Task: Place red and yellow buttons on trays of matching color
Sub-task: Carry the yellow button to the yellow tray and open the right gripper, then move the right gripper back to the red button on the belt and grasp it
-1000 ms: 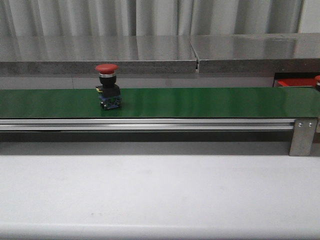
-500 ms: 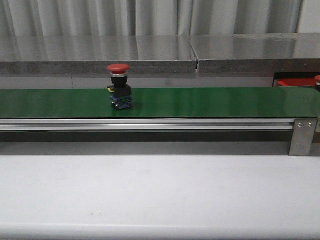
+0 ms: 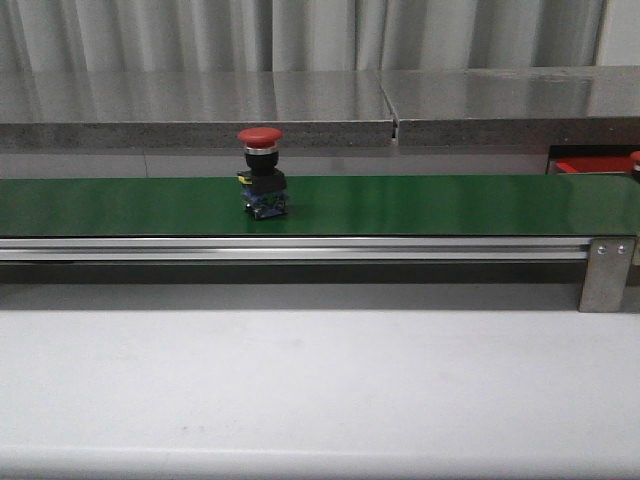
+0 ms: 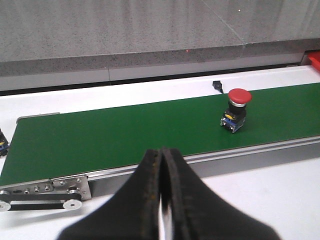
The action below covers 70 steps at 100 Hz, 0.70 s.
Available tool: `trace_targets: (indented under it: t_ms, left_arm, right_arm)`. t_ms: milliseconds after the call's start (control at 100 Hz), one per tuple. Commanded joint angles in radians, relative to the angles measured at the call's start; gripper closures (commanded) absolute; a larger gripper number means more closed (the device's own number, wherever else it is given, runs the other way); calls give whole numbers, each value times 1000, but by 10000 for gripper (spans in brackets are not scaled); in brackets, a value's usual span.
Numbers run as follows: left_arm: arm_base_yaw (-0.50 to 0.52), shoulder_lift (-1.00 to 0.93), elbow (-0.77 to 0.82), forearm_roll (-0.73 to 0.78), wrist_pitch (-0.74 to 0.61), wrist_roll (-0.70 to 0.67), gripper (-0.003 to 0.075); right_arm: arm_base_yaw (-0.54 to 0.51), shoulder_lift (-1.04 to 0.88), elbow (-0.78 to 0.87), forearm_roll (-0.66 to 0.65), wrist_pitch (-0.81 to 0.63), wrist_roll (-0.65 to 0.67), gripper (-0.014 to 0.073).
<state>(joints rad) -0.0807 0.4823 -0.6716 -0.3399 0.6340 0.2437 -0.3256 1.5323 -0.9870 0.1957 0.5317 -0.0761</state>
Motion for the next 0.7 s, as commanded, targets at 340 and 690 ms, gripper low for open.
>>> trace_targets:
  t_ms: [340, 690]
  left_arm:
    - [-8, 8, -27, -23, -73, 2, 741]
    - [-8, 8, -27, -23, -73, 2, 741]
  right_arm:
    - [149, -217, -146, -33, 177, -133, 49]
    - [379, -175, -310, -33, 266, -165, 49]
